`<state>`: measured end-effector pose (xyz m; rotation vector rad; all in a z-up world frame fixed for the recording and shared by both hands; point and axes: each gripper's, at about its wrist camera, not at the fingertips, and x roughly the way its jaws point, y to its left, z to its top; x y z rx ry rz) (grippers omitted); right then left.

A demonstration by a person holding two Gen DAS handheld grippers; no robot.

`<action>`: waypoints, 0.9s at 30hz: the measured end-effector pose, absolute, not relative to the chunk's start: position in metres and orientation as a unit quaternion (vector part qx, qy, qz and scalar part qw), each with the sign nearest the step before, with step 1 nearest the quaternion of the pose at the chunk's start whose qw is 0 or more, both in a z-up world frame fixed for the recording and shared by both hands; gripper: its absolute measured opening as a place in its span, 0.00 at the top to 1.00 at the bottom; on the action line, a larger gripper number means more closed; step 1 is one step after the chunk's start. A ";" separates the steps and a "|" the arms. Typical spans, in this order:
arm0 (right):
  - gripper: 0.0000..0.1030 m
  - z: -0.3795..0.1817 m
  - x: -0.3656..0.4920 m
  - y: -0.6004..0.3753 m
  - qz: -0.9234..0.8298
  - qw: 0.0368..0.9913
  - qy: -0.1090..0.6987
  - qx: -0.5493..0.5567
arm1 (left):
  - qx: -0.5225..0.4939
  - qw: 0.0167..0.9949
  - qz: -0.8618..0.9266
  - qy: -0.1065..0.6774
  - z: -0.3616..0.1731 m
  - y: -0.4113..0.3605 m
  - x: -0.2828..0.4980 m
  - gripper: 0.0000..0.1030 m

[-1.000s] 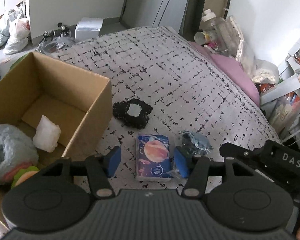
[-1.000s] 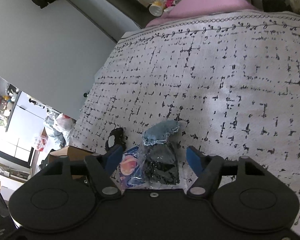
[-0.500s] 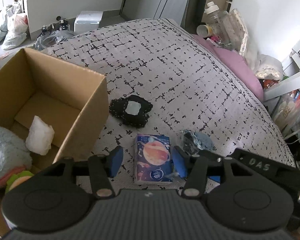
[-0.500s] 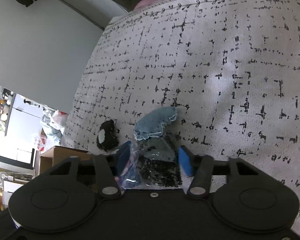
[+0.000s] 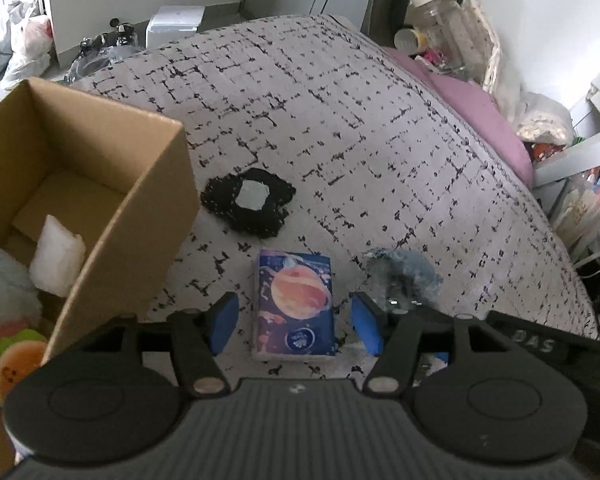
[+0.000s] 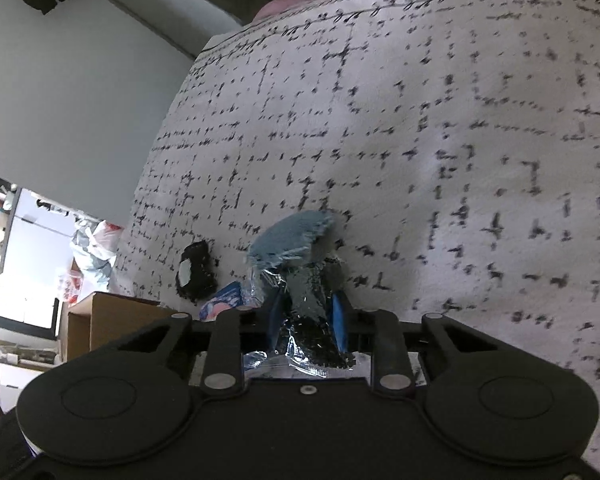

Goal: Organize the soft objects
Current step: 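Close the left gripper on the planet-print tissue pack while the right gripper closes on the clear plastic bag, then lift and carry the tissue pack and plastic bag toward the box with both grippers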

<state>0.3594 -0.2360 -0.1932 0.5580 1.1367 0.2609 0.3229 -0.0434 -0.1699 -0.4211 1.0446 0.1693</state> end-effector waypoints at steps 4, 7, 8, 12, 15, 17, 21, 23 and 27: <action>0.75 -0.190 0.358 -0.238 0.114 0.803 0.528 0.252 | -0.180 0.844 0.082 0.498 -0.177 -0.052 0.327 0.35; 0.75 -0.189 0.357 -0.237 0.112 0.805 0.528 0.246 | -0.172 0.841 0.081 0.507 -0.183 -0.056 0.330 0.35; 0.75 -0.189 0.356 -0.236 0.109 0.806 0.527 0.244 | -0.169 0.839 0.082 0.510 -0.185 -0.057 0.331 0.35; 0.75 -0.185 0.355 -0.237 0.111 0.810 0.521 0.244 | -0.181 0.831 0.086 0.520 -0.192 -0.057 0.332 0.35; 0.75 -0.181 0.355 -0.234 0.120 0.811 0.518 0.243 | -0.195 0.825 0.086 0.523 -0.195 -0.056 0.332 0.36; 0.76 -0.182 0.356 -0.233 0.122 0.810 0.521 0.240 | -0.203 0.818 0.086 0.531 -0.196 -0.056 0.333 0.44; 0.76 -0.177 0.354 -0.232 0.128 0.817 0.509 0.239 | -0.208 0.818 0.089 0.529 -0.191 -0.056 0.328 0.53; 0.76 -0.173 0.352 -0.232 0.134 0.819 0.503 0.240 | -0.209 0.823 0.092 0.520 -0.184 -0.055 0.323 0.53; 0.76 -0.167 0.347 -0.232 0.139 0.822 0.495 0.243 | -0.204 0.830 0.093 0.511 -0.171 -0.052 0.314 0.53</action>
